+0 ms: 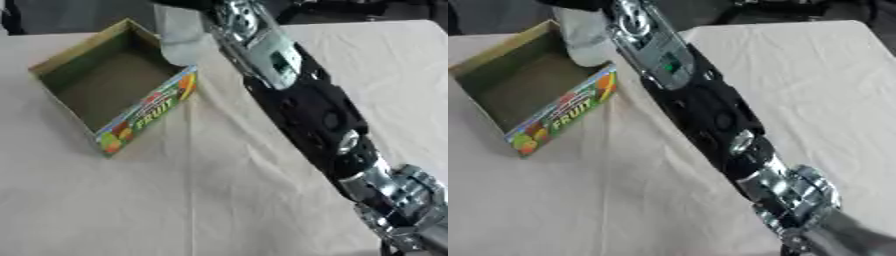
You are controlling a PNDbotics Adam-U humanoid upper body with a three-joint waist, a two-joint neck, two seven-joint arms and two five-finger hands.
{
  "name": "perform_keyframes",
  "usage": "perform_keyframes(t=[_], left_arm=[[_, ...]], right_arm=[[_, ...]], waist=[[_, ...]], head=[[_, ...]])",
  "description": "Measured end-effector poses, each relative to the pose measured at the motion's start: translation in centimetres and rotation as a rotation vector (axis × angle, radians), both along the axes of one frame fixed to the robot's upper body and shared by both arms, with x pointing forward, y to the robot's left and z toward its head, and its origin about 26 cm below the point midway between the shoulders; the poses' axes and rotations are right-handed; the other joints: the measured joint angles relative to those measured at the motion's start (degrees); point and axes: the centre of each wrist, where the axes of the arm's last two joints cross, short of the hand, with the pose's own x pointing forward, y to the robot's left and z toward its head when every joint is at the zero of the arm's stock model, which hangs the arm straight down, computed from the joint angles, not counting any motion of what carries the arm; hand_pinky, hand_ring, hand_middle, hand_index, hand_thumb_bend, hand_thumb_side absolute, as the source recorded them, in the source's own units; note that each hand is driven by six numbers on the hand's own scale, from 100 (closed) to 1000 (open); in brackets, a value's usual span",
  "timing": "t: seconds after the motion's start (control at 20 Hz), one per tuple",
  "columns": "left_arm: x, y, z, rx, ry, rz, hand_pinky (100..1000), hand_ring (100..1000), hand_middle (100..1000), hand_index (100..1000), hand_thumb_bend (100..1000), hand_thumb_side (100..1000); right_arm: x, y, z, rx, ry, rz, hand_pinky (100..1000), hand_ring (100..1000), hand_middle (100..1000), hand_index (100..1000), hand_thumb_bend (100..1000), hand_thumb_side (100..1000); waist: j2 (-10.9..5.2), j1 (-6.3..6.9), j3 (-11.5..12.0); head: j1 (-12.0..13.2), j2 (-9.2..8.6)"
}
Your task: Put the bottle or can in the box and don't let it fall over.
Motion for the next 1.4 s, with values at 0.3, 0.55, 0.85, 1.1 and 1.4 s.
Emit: perform_keyframes(t=[0.3,0.55,0.85,1.1,1.4], left_arm=[[0.4,-0.7,1.3,0.006,-0.034,-0.028,786,759,695,719,632,741],[0.6,-1.0,1.8,0.007,-0.05,-0.036,786,758,694,719,633,741],[0.8,-1.5,2.2,0.004,-0.06,-0.052,786,758,694,719,632,741],[0.9,-1.6,2.4,0.003,-0.065,-0.056,787,757,694,719,633,741],[0.9,-1.8,2.4,-0.004,-0.07,-0.062,787,756,694,719,633,741]], right_arm=[[1.5,2.0,0.1,0.0,-0.064,-0.088,100,167,197,257,248,100],[2.1,3.1,-0.4,0.0,-0.105,-0.147,100,177,206,266,228,100],[2.5,4.2,-1.7,-0.026,-0.137,-0.201,100,183,212,270,222,100],[2.8,4.8,-3.3,-0.039,-0.129,-0.226,100,185,213,270,214,100],[3.1,5.2,-4.7,-0.045,-0.121,-0.245,100,202,231,285,174,100]], waist=[[1.57,-0.59,2.11],[2.46,-1.2,3.43],[3.28,-1.7,4.44],[3.8,-1.99,5.04],[4.44,-2.4,5.57]], head=[[-2.23,-1.6],[-3.71,-2.49],[-4.99,-3.0],[-5.54,-3.37],[-5.9,-3.79]])
